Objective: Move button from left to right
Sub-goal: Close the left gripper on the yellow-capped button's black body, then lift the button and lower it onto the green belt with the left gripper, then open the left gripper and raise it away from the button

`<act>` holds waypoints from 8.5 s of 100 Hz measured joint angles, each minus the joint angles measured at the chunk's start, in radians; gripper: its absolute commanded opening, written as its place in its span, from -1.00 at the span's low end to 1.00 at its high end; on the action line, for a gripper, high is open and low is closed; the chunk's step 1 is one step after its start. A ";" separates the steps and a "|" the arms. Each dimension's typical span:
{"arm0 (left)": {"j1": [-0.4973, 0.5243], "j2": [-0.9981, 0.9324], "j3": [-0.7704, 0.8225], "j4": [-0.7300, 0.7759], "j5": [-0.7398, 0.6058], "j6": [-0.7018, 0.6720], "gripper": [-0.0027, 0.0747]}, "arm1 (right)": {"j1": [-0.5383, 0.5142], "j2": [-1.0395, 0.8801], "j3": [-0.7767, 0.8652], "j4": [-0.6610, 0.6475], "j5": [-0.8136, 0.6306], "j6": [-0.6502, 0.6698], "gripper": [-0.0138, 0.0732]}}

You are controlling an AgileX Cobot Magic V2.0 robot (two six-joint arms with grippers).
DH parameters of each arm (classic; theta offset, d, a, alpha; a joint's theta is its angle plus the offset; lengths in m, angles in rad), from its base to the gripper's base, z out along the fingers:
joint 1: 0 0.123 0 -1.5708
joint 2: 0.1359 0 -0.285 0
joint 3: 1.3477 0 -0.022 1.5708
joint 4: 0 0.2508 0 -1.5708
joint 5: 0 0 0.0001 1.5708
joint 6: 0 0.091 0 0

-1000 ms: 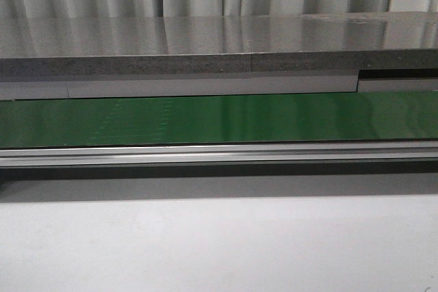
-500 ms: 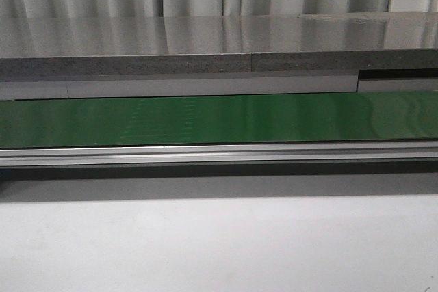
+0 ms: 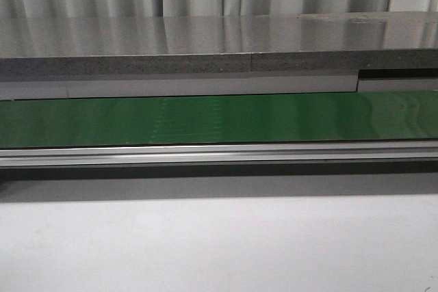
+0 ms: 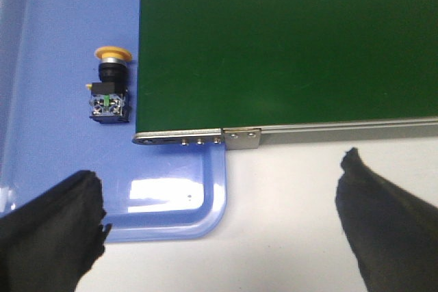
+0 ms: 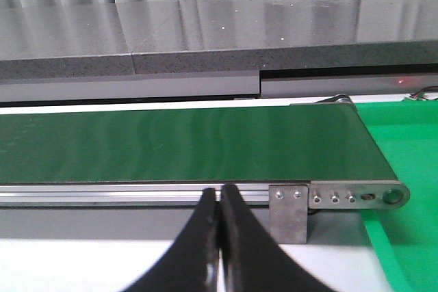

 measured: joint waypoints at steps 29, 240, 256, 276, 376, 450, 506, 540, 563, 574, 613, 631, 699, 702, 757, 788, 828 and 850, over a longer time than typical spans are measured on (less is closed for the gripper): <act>0.161 0.042 -0.024 0.004 -0.039 0.000 0.77 | 0.000 0.000 0.000 0.000 0.000 0.000 -0.84; 0.410 1.005 -0.491 -0.214 -0.127 0.294 0.77 | 0.000 0.000 0.000 0.000 0.000 0.000 -0.84; 0.410 1.039 -0.491 -0.214 -0.127 0.296 0.77 | 0.000 0.000 0.000 0.000 0.000 0.000 -0.84; 0.410 1.054 -0.491 -0.214 -0.127 0.296 0.77 | 0.000 0.000 0.000 0.000 0.000 0.000 -0.84; 0.421 1.109 -0.493 -0.199 -0.137 0.298 -0.98 | 0.000 0.000 0.000 0.000 0.000 0.000 -0.84; 0.404 0.835 -0.520 -0.263 -0.004 0.298 -0.98 | 0.000 0.000 0.000 0.000 0.000 0.000 -0.84; 0.202 0.853 -0.520 -0.220 0.051 0.298 -0.98 | 0.000 0.000 0.000 0.000 0.000 0.000 -0.84; 0.195 0.876 -0.520 -0.216 0.056 0.298 -0.43 | 0.000 0.000 0.000 0.000 0.000 0.000 -0.84; 0.195 0.876 -0.520 -0.216 0.061 0.307 0.36 | 0.000 0.000 0.000 0.000 0.000 0.000 -0.84; 0.194 0.876 -0.520 -0.216 0.061 0.308 0.46 | 0.000 0.000 0.000 0.000 0.000 0.000 -0.84; 0.188 0.823 -0.520 -0.254 0.055 0.317 0.46 | 0.000 0.000 0.000 0.000 0.000 0.000 -0.84; 0.167 0.708 -0.520 -0.261 -0.005 0.326 0.46 | 0.000 0.000 0.000 0.000 0.000 0.000 -0.84; 0.034 0.061 -0.019 -0.263 -0.487 0.358 0.46 | 0.000 0.000 0.000 0.000 0.000 0.000 -0.84; 0.034 0.031 0.008 -0.263 -0.504 0.358 0.46 | 0.000 0.000 0.000 0.000 0.000 0.000 -0.84; 0.034 -0.434 0.464 -0.305 -0.681 0.358 0.46 | 0.000 0.000 0.000 0.000 0.000 0.000 -0.84; 0.034 -0.463 0.496 -0.315 -0.688 0.358 0.44 | 0.000 0.000 0.000 0.000 0.000 0.000 -0.84; 0.034 -0.463 0.497 -0.315 -0.688 0.360 -0.51 | 0.000 0.000 0.000 0.000 0.000 0.000 -0.84; 0.034 -0.463 0.498 -0.315 -0.688 0.360 -0.98 | 0.000 0.000 0.000 0.000 0.000 0.000 -0.84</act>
